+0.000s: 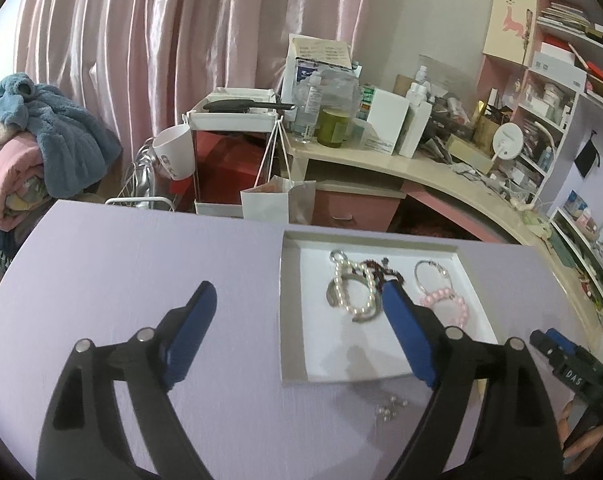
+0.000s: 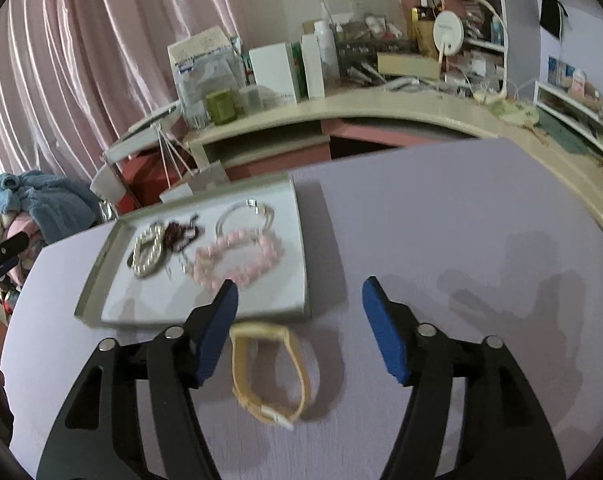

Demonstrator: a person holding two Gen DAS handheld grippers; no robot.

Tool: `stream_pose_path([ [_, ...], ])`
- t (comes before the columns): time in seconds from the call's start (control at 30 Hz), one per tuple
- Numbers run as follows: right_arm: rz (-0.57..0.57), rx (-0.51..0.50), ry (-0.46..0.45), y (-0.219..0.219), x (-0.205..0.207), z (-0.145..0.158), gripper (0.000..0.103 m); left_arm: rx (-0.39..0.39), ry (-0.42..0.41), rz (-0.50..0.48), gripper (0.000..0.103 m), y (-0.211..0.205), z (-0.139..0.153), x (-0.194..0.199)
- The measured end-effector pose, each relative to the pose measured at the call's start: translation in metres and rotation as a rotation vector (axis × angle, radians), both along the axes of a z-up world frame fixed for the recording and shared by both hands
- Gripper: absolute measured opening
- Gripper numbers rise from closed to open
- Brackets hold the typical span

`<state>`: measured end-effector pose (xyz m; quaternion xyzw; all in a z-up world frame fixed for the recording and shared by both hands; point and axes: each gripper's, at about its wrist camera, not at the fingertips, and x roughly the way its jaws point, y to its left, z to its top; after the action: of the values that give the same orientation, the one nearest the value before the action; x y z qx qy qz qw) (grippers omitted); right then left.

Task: Organize jewelry
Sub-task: 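Move both tools back toward the yellow watch and silver earrings, then grasp the yellow strap watch with the right tool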

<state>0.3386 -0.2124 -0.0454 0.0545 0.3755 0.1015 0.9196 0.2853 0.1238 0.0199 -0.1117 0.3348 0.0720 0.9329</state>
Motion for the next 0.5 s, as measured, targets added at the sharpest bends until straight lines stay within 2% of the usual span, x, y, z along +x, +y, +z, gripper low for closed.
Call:
stream_pose_path([
  [0.27, 0.021, -0.012, 0.043, 0.007, -0.021, -0.021, 0.095, -0.034, 0.015, 0.005, 0.097, -0.005, -0.018, -0.025],
  [0.33, 0.032, -0.027, 0.052, 0.011, -0.022, -0.025, 0.098, -0.032, 0.024, 0.003, 0.098, -0.008, -0.023, -0.029],
  [0.5, 0.038, -0.037, 0.093, 0.017, -0.017, -0.034, 0.099, -0.026, 0.029, -0.008, 0.100, -0.016, -0.030, -0.033],
])
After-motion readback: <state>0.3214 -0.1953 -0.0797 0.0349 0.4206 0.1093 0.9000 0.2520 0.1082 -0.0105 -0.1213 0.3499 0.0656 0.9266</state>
